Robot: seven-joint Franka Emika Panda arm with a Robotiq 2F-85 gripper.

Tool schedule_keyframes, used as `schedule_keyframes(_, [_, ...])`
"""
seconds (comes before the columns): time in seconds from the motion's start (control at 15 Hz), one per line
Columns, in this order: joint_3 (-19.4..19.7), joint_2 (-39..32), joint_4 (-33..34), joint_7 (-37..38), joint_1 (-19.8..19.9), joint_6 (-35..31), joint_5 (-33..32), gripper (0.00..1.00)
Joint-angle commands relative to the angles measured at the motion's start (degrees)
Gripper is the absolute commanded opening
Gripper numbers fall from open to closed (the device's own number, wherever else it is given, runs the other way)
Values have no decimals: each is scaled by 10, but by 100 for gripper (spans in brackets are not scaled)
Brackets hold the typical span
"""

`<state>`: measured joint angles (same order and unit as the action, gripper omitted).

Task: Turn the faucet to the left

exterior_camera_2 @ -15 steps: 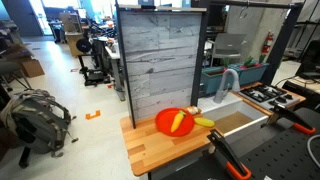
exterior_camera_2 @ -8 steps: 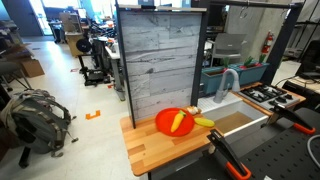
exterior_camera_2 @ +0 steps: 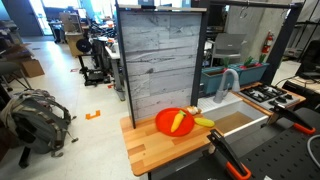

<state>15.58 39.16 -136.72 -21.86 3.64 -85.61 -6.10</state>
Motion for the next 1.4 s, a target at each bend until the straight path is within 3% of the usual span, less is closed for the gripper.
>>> schedule_keyframes(0.0, [-1,-16,4,3,4,-16,1,100])
schedule_keyframes(0.4, [-2,-137,36,11,-4,-157,17,100])
schedule_keyframes(0.87, [5,-330,101,-45,3,-364,89,100])
schedule_keyframes(1.33, [-24,-504,176,-115,53,-438,188,100])
